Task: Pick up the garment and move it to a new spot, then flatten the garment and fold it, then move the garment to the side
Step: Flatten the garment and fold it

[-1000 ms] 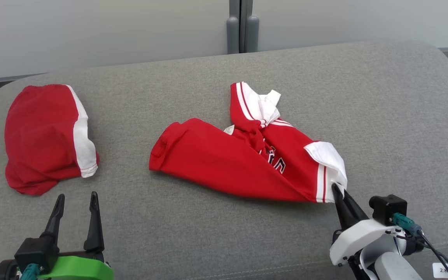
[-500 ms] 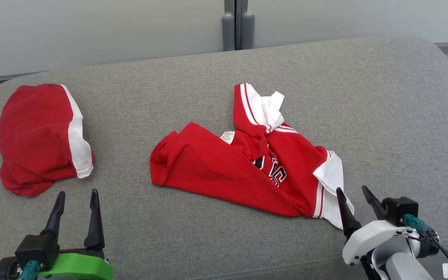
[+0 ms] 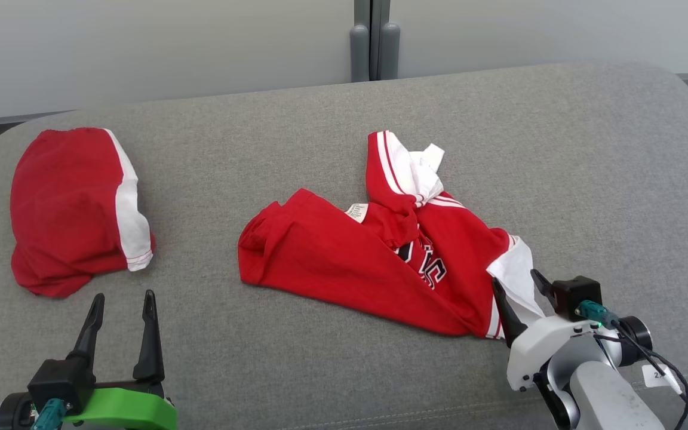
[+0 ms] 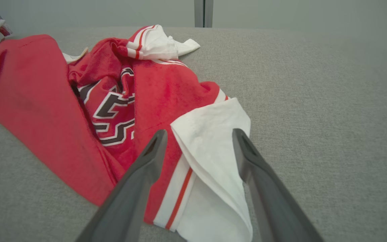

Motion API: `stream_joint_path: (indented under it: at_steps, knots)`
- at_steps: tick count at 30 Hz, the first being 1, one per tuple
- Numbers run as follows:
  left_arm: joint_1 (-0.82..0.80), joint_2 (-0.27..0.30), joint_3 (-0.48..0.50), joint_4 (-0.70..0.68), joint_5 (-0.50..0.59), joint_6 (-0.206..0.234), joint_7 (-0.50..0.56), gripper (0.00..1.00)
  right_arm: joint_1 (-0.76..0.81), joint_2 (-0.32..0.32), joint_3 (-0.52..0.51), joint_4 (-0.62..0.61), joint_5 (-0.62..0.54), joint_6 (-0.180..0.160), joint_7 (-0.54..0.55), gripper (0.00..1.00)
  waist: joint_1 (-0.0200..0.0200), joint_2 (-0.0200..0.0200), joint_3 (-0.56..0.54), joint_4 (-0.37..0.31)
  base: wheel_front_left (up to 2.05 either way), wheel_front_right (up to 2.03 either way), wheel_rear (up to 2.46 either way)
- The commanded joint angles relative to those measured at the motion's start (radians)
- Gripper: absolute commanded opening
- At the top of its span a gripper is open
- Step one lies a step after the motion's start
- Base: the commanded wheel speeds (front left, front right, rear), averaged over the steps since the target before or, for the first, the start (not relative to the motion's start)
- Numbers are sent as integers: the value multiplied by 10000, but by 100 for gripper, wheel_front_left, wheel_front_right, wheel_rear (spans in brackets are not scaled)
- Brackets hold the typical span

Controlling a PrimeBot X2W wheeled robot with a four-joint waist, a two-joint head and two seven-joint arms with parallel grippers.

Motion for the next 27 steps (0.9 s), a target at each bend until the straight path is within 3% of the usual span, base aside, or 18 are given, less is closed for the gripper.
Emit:
stream_joint_path:
  at_steps: [1,8,9,10,11,12,14,15,27]
  knots:
    - [-153,34,-25,11,-6,-18,-20,100,-235,4,30,257,-88,-3,52,100,0,0,-21,68,0,0,0]
    - [-171,2,-131,37,-47,-18,-20,100,-874,72,-134,1499,-521,-3,-38,98,0,0,-8,278,0,0,0]
    - [-162,-2,-132,36,-49,-18,-20,100,-943,84,-177,1666,-585,-3,-68,79,0,0,-11,297,0,0,0]
    - [-150,-3,-127,33,-50,-18,-20,100,-1011,95,-215,1824,-612,-3,-119,44,0,0,-15,313,0,0,0]
    - [-138,0,-124,35,-51,-18,-20,100,-1074,114,-255,1951,-638,-3,-166,31,0,0,-20,327,0,0,0]
    - [-138,0,-124,35,-51,-18,-20,100,-1074,114,-255,1951,-638,-3,-166,31,0,0,-20,327,0,0,0]
    - [-117,7,-105,40,-45,-18,-20,100,-1211,144,-320,2179,-712,-3,-292,4,0,0,-30,340,0,0,0]
    - [-108,15,-97,40,-43,-18,-20,100,-1266,160,-334,2260,-720,-3,-354,0,0,0,-35,340,0,0,0]
    - [-51,26,-108,16,-61,-18,-20,100,-1559,-11,-1122,2761,-680,-3,-827,0,0,0,-56,128,0,0,0]
